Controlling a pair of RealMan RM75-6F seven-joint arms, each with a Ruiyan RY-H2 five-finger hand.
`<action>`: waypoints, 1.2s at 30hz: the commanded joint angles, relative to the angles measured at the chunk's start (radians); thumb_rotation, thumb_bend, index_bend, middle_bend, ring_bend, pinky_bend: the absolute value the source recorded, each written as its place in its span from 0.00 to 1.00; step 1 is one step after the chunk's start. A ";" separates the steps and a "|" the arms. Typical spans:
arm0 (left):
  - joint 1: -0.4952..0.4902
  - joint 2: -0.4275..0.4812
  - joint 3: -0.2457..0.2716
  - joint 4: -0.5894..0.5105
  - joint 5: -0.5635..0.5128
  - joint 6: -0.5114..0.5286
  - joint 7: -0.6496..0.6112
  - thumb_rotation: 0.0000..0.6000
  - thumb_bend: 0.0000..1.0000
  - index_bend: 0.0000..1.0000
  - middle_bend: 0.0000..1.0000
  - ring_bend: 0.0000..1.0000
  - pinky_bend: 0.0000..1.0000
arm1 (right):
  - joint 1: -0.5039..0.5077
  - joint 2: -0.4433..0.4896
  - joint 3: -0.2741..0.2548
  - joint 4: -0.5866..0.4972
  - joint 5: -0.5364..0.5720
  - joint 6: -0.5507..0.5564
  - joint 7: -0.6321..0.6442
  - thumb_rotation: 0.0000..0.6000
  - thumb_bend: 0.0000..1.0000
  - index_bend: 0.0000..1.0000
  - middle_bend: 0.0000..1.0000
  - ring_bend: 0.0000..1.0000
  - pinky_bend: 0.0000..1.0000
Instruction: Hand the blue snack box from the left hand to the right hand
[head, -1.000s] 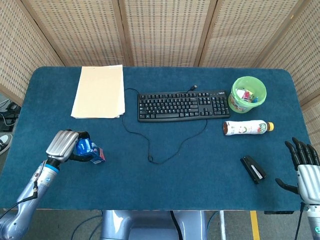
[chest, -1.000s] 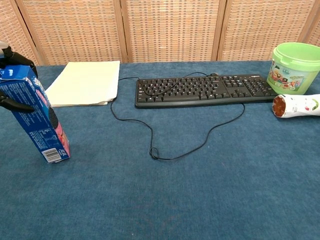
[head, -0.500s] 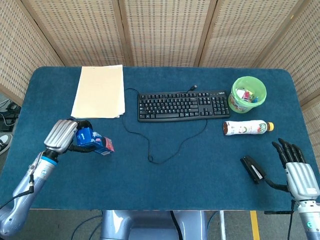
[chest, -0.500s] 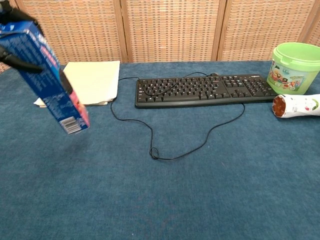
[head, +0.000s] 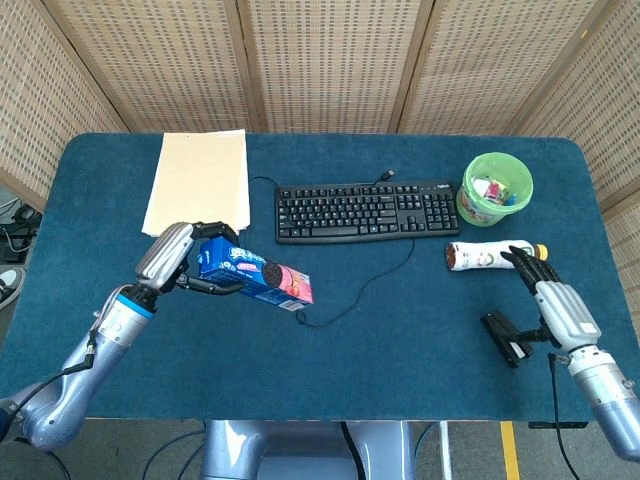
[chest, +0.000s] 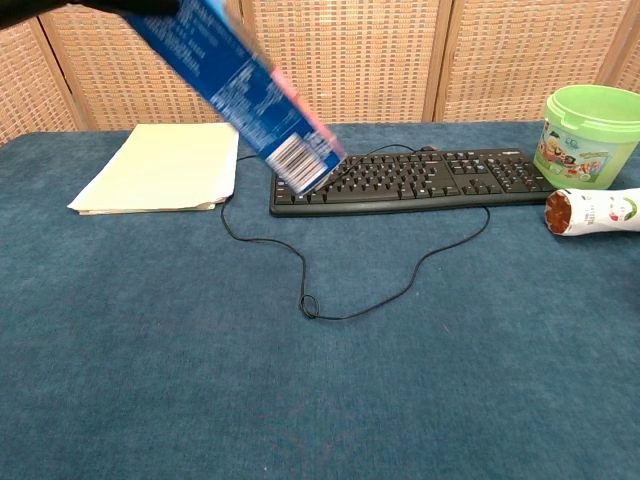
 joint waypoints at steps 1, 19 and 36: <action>-0.009 -0.159 -0.029 0.091 -0.006 0.040 -0.300 1.00 0.13 0.67 0.59 0.57 0.42 | 0.020 0.012 0.014 0.001 0.021 -0.026 0.015 1.00 0.00 0.05 0.00 0.00 0.00; -0.145 -0.642 -0.123 0.456 -0.217 0.024 -0.477 1.00 0.17 0.67 0.59 0.57 0.41 | 0.158 0.095 0.100 -0.031 0.125 -0.164 0.015 1.00 0.00 0.01 0.00 0.00 0.00; -0.219 -0.761 -0.215 0.467 -0.302 0.024 -0.360 1.00 0.19 0.68 0.59 0.57 0.40 | 0.296 0.036 0.158 -0.171 0.239 -0.176 -0.203 1.00 0.00 0.00 0.00 0.00 0.00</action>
